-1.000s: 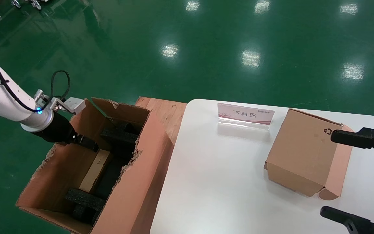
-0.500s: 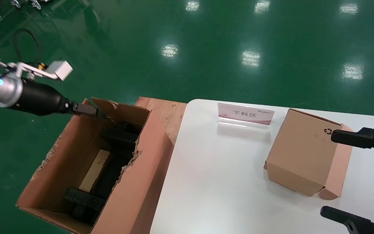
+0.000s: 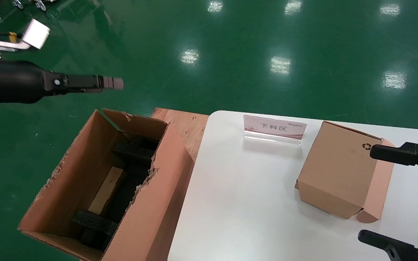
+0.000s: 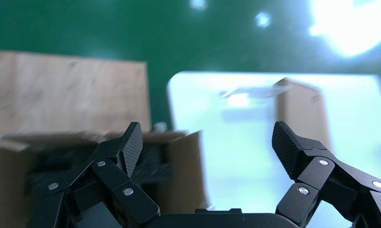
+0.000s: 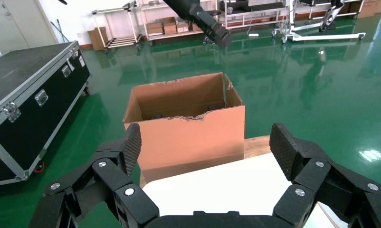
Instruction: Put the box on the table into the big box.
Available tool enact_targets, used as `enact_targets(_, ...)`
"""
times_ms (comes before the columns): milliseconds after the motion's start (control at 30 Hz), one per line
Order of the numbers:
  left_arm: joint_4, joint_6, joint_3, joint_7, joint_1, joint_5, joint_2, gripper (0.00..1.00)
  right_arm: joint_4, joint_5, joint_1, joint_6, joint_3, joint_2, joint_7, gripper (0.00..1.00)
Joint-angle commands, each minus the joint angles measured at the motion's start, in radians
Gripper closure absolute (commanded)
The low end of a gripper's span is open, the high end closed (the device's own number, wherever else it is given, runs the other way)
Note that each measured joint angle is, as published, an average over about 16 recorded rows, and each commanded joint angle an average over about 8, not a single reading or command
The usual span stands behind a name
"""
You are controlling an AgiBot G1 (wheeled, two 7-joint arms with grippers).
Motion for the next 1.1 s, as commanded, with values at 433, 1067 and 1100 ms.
enact_targets(433, 0.003, 0.032, -0.057, 0.062, 0.056, -0.114, -0.019, 0.00, 0.000, 0.000, 0.000, 0.000, 0.000, 0.000, 0.000, 0.00)
enact_targets(1067, -0.066, 0.044, -0.163, 0.114, 0.149, -0.094, 0.013, 0.00, 0.000, 0.000, 0.000, 0.000, 0.000, 0.000, 0.000, 0.00)
enact_targets(1100, -0.068, 0.045, -0.167, 0.116, 0.152, -0.094, 0.014, 0.00, 0.000, 0.000, 0.000, 0.000, 0.000, 0.000, 0.000, 0.00)
